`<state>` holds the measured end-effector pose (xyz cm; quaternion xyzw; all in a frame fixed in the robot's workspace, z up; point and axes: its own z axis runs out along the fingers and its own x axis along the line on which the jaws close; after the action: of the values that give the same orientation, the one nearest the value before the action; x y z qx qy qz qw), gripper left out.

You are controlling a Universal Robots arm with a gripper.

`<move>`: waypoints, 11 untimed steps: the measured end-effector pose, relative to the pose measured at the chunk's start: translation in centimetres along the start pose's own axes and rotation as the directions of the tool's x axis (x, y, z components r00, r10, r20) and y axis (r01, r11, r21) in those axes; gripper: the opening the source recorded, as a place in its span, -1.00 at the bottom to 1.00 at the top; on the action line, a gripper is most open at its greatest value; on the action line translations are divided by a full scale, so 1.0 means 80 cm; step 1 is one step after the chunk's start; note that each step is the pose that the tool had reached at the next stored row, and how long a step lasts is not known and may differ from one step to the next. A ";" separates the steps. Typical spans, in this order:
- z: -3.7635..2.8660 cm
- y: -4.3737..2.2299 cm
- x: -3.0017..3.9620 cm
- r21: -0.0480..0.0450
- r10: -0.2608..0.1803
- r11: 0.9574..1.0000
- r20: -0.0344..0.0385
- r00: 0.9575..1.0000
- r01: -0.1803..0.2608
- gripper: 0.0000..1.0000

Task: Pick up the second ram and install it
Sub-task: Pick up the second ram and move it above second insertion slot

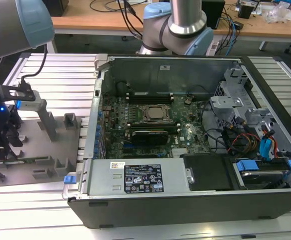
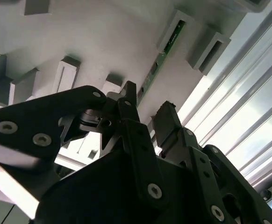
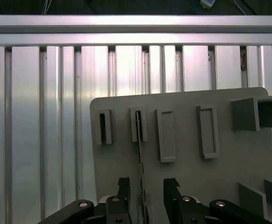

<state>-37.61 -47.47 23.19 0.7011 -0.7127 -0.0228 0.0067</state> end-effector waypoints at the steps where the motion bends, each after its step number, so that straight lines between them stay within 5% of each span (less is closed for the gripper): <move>1: 0.0039 -0.0001 0.0014 0.000 0.000 1.000 0.000 1.000 0.000 -0.15; 11: 0.0371 -0.0015 0.0024 0.000 -0.004 1.000 0.000 1.000 0.004 -0.15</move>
<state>-37.61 -47.60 20.22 0.7027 -0.7111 -0.0228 0.0068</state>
